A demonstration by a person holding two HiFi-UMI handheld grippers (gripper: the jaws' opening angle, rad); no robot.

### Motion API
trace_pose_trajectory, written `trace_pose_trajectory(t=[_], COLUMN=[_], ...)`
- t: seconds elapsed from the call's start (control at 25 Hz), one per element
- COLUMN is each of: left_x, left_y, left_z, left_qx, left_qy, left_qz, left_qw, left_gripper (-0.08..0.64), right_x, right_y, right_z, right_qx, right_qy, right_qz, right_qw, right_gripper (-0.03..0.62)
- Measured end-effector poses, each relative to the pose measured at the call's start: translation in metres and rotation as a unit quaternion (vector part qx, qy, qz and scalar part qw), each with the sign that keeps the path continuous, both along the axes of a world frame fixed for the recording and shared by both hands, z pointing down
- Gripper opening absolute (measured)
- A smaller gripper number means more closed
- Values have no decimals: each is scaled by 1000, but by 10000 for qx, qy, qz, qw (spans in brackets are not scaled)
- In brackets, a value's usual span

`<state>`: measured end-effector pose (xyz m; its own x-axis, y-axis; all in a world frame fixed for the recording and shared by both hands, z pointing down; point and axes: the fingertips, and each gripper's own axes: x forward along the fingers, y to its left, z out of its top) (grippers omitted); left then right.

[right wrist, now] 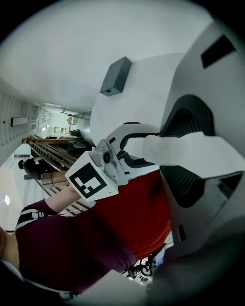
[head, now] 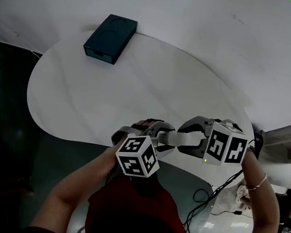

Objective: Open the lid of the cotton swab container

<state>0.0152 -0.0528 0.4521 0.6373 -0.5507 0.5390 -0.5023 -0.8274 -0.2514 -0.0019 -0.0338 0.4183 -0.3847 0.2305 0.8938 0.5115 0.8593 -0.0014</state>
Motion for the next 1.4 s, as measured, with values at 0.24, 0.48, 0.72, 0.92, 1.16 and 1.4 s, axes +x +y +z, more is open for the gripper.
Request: trace_pose_trajectory(t=[0.24, 0.48, 0.72, 0.92, 1.16, 1.4], left_x=[0, -2, -5, -9, -12, -15], left_y=[1, 0, -2, -1, -2, 1], left_z=[-2, -6, -7, -6, -5, -3], left_qx=[-12, -97, -143, -230, -284, -382], left_qy=[112, 355, 481, 589, 651, 715], left_qz=[-75, -184, -303, -410, -546, -600], left_qw=[9999, 9992, 9983, 9972, 9960, 9949], left_gripper=[233, 233, 233, 232, 230, 224], right_x=[-2, -4, -4, -8, -10, -9], right_y=[1, 0, -5, -6, -12, -25], right_z=[-2, -5, -8, -17, -24, -29], right_qx=[290, 577, 949, 1172, 1284, 1516], right_qy=[-2, -79, -298, -512, -750, -853], right_qz=[-277, -257, -248, -78, 177, 445], right_qw=[9992, 9980, 9947, 9918, 9887, 9837], right_gripper=[193, 193, 193, 193, 193, 192])
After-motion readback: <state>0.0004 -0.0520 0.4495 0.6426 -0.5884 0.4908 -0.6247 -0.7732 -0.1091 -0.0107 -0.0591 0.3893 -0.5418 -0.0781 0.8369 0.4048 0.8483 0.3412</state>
